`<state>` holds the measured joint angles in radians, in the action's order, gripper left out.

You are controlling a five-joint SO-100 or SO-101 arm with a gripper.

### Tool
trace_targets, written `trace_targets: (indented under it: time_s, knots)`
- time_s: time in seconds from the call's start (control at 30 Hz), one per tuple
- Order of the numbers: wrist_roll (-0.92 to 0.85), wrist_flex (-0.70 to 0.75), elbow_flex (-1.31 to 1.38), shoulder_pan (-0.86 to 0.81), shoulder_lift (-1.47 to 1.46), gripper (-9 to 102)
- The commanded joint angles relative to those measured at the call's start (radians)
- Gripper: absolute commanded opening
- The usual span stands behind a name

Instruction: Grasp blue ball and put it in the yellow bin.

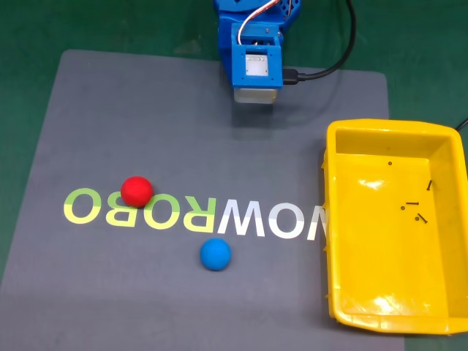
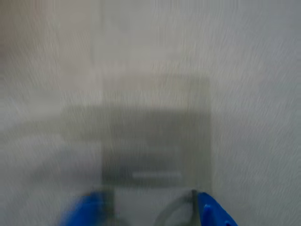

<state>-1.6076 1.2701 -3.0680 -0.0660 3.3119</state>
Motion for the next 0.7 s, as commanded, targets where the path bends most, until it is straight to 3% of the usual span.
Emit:
trace_targets:
  time_s: [0.0,0.27,0.67]
  knots:
    - [0.002,-0.124,0.005,-0.018,0.012,41]
    - [-0.109,-0.347,0.092,-0.061,-0.054,41]
    - [-0.110,-0.808,0.443,-0.086,-0.765,40]
